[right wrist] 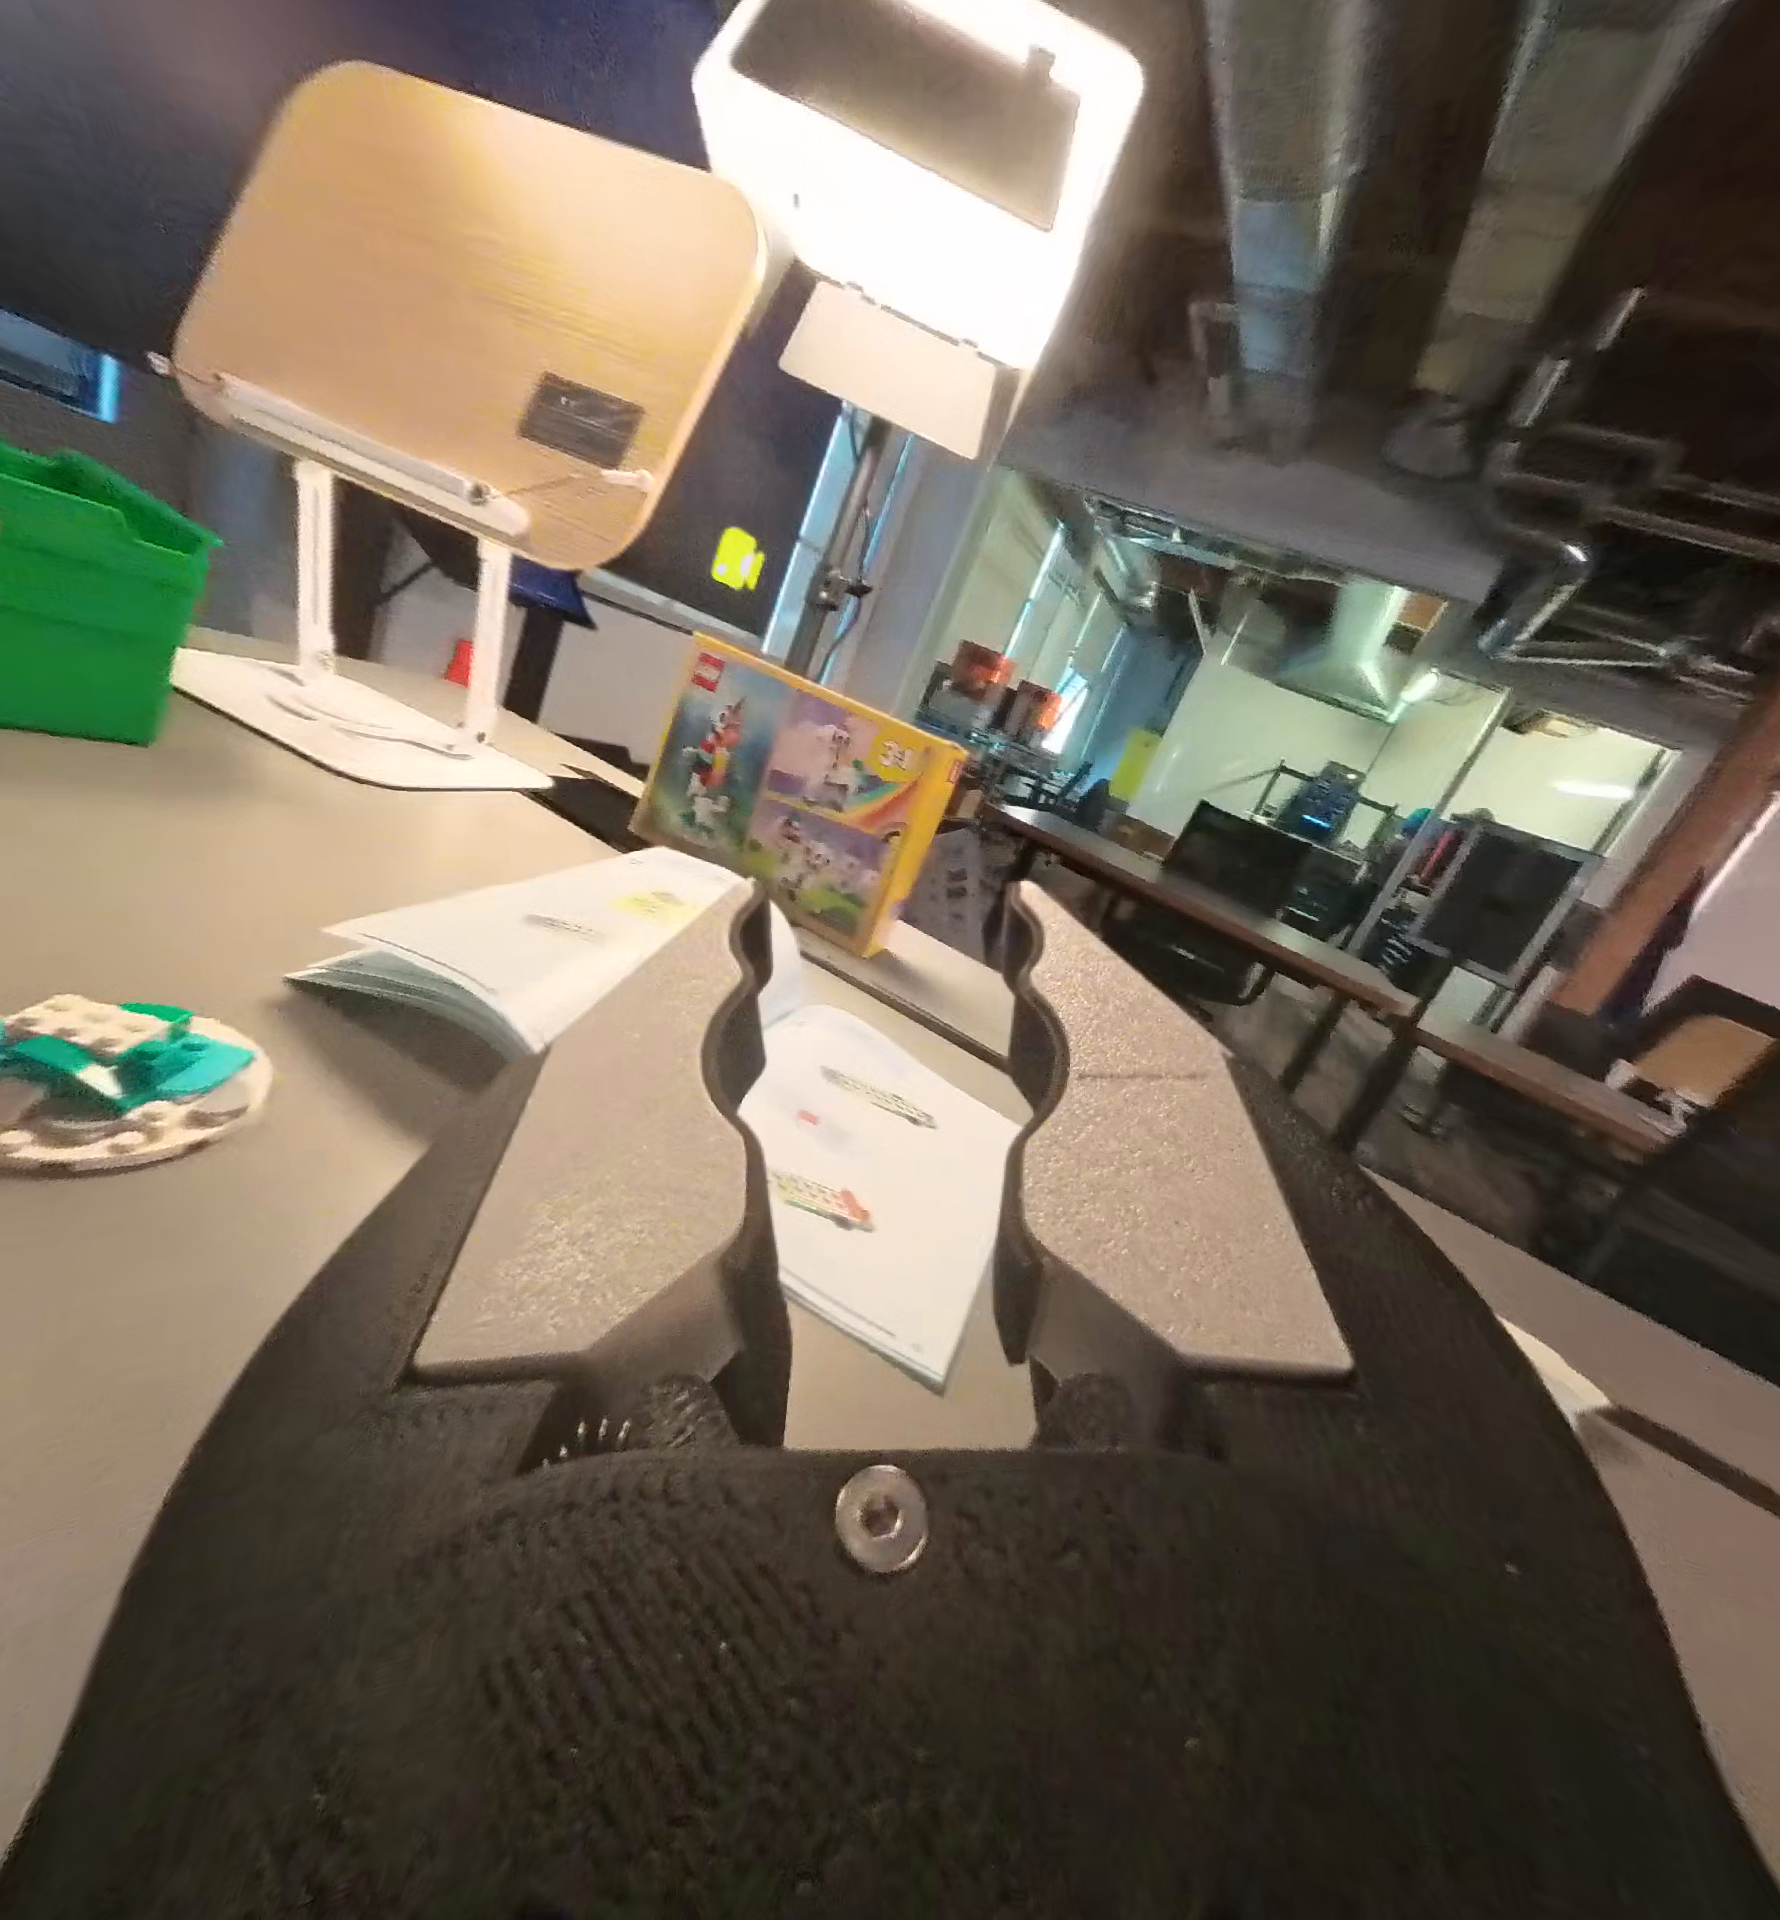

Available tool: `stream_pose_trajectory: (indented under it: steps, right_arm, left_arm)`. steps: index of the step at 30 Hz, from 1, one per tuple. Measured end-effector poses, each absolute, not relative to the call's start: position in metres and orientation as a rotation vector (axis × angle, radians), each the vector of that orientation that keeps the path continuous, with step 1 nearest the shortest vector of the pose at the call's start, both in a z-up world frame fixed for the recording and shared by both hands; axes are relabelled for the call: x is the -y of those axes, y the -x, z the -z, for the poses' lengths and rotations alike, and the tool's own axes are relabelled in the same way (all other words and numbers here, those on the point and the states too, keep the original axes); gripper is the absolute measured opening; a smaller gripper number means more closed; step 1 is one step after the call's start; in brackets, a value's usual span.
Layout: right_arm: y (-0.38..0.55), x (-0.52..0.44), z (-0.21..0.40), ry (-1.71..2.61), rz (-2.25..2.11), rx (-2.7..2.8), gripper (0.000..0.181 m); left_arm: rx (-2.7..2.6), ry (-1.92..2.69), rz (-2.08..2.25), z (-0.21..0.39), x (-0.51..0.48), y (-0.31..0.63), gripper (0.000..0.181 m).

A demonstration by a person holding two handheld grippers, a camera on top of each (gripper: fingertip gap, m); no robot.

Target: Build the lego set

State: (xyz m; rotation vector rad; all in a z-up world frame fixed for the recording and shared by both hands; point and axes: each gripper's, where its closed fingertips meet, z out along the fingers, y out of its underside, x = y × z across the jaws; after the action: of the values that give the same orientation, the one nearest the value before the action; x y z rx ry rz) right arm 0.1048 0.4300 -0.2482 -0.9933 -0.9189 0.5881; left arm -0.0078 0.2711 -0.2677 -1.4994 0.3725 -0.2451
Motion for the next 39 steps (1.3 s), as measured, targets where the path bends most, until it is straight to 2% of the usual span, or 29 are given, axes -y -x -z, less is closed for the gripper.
stream_pose_trajectory:
  steps: [8, 18, 24, 39]
  right_arm:
    - [-0.098, -0.458, 0.243, 0.954, -0.518, 0.879, 0.041]
    - [-0.092, -0.470, 0.238, 0.934, -0.572, 0.856, 0.040]
    - [-0.090, -0.468, 0.241, 0.927, -0.562, 0.876, 0.040]
    - [-0.107, -0.459, 0.242, 0.912, -0.457, 0.890, 0.039]
  left_arm:
    - [-0.381, 1.440, 0.063, 0.265, -0.277, 0.016, 0.077]
    - [-0.310, 1.419, -0.034, 0.264, -0.281, 0.041, 0.080]
    - [-0.230, 1.461, 0.061, 0.268, -0.285, 0.050, 0.085]
    - [-0.296, 1.375, 0.049, 0.255, -0.276, 0.035, 0.091]
